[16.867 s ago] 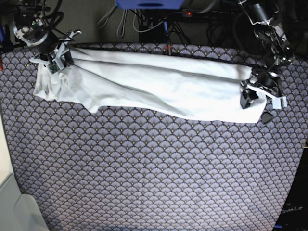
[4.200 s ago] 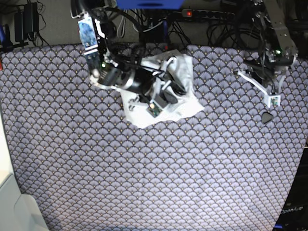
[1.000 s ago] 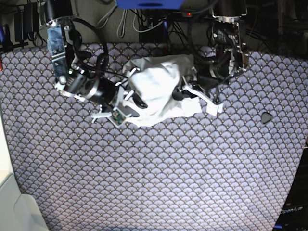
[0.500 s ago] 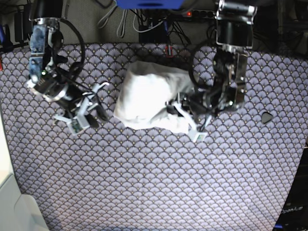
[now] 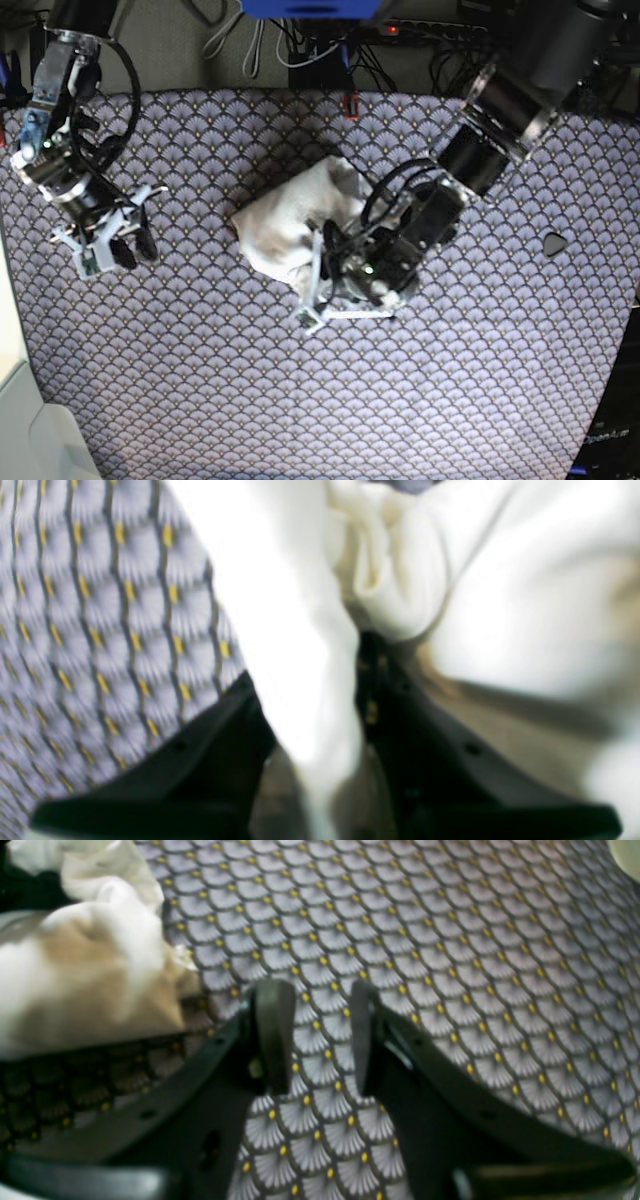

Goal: Fold the T-shirt properly
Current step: 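Push and flatten the bundle with the left gripper into a square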

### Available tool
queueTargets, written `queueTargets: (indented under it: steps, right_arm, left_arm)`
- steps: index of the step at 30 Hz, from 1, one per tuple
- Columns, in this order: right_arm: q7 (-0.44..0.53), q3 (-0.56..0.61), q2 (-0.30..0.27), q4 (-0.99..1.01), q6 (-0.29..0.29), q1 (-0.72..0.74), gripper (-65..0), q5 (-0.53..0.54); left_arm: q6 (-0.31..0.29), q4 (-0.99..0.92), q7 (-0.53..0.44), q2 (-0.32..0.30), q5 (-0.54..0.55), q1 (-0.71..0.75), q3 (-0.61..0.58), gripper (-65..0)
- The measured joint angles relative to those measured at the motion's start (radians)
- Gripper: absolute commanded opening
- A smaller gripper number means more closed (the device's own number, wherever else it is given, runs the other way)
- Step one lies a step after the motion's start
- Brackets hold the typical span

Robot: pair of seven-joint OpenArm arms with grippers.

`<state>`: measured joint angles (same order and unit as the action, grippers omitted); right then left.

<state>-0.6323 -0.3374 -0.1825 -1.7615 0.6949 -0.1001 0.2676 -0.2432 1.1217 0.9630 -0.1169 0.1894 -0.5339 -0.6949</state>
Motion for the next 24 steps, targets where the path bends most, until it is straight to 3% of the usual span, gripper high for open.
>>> queueTargets:
  steps: [4,7,11,14,18,24]
  right_arm:
    - [0.005,-0.057,0.002,0.000,0.000,-0.004,-46.0,0.002]
    - [0.001,-0.098,0.002,0.000,0.000,-0.016,-46.0,0.001]
    - [0.000,-0.131,0.001,0.000,0.000,-0.042,-46.0,-0.002]
    - [0.003,-0.132,0.002,0.000,0.000,-0.056,-46.0,-0.001]
    - [0.000,-0.134,0.004,0.000,0.000,-0.066,-46.0,-0.001]
    - [0.000,-0.134,0.004,0.000,0.000,-0.078,-46.0,-0.001]
  left_arm:
    - [-0.140,-0.104,-0.146,-0.002,-0.014,-0.074,-0.140,-64.5]
    - [-0.192,-0.136,-0.207,0.001,-0.021,-0.109,-0.203,-64.5]
    - [-0.218,-0.157,-0.260,0.021,-0.046,-0.149,-0.291,-64.5]
    - [-0.219,-0.158,-0.321,0.042,-0.144,-0.149,-0.349,-64.5]
    - [-0.227,-0.170,-0.355,0.083,-0.248,-0.145,-0.361,-64.5]
    - [-0.232,-0.215,-0.394,0.100,-0.262,-0.151,-0.359,-64.0]
